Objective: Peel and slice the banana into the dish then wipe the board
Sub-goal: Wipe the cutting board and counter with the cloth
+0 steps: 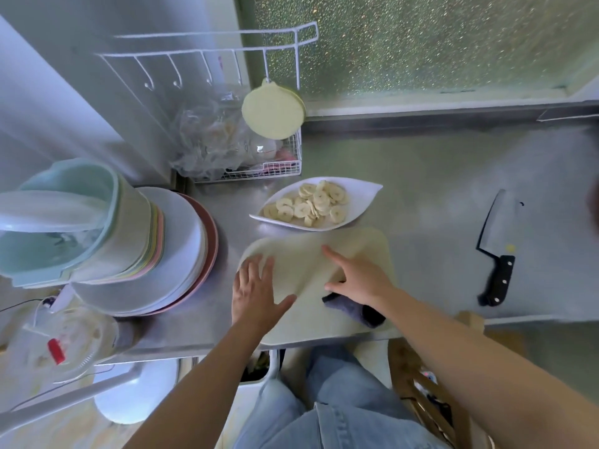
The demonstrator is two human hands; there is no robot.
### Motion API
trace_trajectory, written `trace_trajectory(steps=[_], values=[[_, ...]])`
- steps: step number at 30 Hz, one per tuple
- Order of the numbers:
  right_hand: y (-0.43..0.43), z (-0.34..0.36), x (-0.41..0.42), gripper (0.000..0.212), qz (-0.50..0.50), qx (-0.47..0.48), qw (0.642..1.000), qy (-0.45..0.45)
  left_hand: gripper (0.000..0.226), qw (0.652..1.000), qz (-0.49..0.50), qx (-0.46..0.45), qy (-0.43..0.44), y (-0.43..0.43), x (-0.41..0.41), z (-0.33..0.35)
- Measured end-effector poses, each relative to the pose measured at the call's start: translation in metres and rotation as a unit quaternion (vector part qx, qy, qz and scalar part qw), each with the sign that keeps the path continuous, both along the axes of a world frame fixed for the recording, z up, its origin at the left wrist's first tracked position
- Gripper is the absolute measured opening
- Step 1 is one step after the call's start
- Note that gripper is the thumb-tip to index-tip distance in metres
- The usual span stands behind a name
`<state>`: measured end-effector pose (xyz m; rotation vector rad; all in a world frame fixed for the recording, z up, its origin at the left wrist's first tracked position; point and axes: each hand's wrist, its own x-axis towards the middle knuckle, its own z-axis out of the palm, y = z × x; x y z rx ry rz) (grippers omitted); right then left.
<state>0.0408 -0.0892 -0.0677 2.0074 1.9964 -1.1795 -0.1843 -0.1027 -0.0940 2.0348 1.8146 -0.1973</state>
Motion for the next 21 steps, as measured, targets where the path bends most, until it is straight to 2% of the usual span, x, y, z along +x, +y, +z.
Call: trace_trajectory(steps=[4, 9, 12, 15, 17, 19, 21], values=[[-0.003, -0.003, 0.025, 0.080, -0.042, 0.006, 0.999, -0.001, 0.095, 0.999, -0.050, 0.005, 0.008, 0.005, 0.019, -0.002], [-0.001, -0.009, 0.036, 0.077, -0.066, -0.002, 0.996, 0.052, 0.096, 0.999, -0.042, 0.013, 0.006, 0.010, 0.029, -0.002], [0.004, -0.012, 0.037, 0.058, -0.131, 0.024, 0.985, 0.107, 0.097, 0.999, -0.042, 0.014, 0.004, 0.012, 0.024, -0.003], [0.018, -0.009, 0.036, 0.034, -0.229, 0.110, 0.958, 0.130, 0.098, 0.999, -0.036, 0.017, 0.006, 0.012, 0.020, -0.003], [0.034, -0.006, 0.035, 0.042, -0.260, 0.123, 0.949, 0.129, 0.097, 0.999, -0.033, 0.018, 0.007, 0.012, 0.018, -0.002], [0.051, -0.006, 0.034, 0.053, -0.282, 0.090, 0.945, 0.142, 0.097, 1.000, -0.024, 0.013, 0.007, 0.013, 0.018, -0.001], [0.064, -0.010, 0.033, 0.049, -0.295, 0.067, 0.942, 0.146, 0.098, 1.000, -0.016, 0.006, 0.008, 0.013, 0.017, 0.000]])
